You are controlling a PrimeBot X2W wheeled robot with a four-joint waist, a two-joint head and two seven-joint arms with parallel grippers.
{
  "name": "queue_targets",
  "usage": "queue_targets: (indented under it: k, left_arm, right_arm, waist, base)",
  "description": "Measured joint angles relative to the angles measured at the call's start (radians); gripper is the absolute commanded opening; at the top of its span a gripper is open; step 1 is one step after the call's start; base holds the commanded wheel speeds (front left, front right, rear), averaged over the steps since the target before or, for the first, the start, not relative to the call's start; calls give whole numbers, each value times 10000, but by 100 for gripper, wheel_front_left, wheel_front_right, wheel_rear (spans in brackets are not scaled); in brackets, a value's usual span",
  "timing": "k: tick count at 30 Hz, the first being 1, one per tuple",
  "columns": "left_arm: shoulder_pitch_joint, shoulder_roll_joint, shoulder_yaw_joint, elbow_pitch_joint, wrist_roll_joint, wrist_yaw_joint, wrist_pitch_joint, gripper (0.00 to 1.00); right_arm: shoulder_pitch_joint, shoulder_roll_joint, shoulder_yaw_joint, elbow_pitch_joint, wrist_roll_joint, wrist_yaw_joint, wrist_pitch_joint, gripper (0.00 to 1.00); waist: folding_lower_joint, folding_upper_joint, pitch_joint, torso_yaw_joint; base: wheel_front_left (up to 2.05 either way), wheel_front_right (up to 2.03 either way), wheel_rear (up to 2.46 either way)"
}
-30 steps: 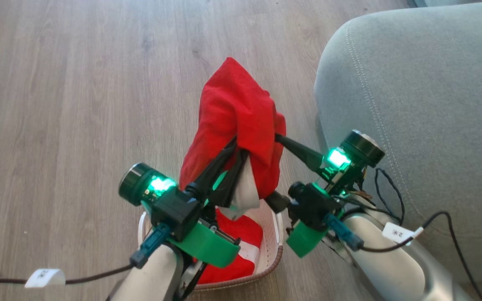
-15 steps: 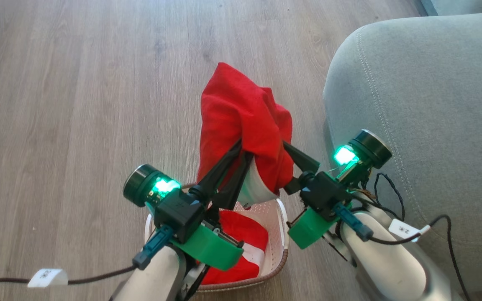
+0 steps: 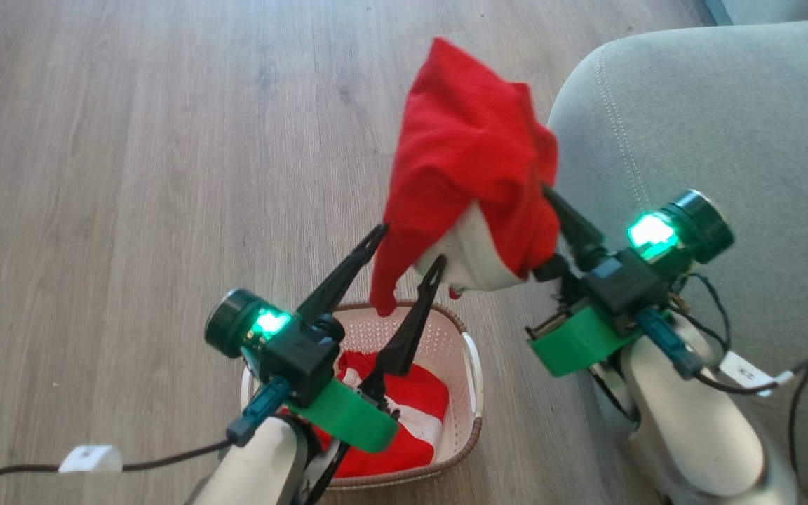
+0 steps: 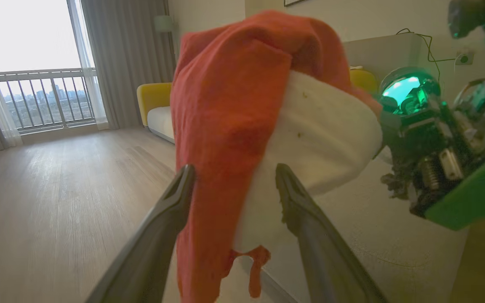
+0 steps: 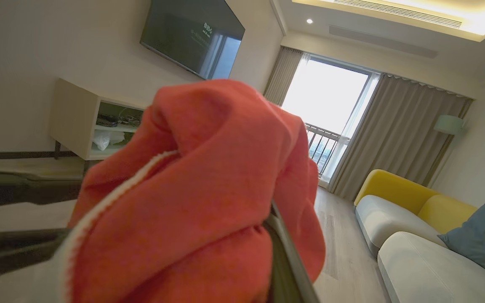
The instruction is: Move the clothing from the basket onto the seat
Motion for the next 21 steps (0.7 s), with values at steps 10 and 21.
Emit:
queue_targets:
  k: [10,21]
  left_arm:
    - [421,23,449,1375,700,-58,4,100]
    - [874,21,922,2470,688,-111,10,100]
  right_arm:
    - [710,-244,-1313,-79,364,0,0,0]
    - [1656,-100,-2938,667,928,-2,0,0]
  waist:
    - [0,0,15,-122]
    - [0,0,6,-255]
  base:
    - [0,0,0]
    - [0,0,0]
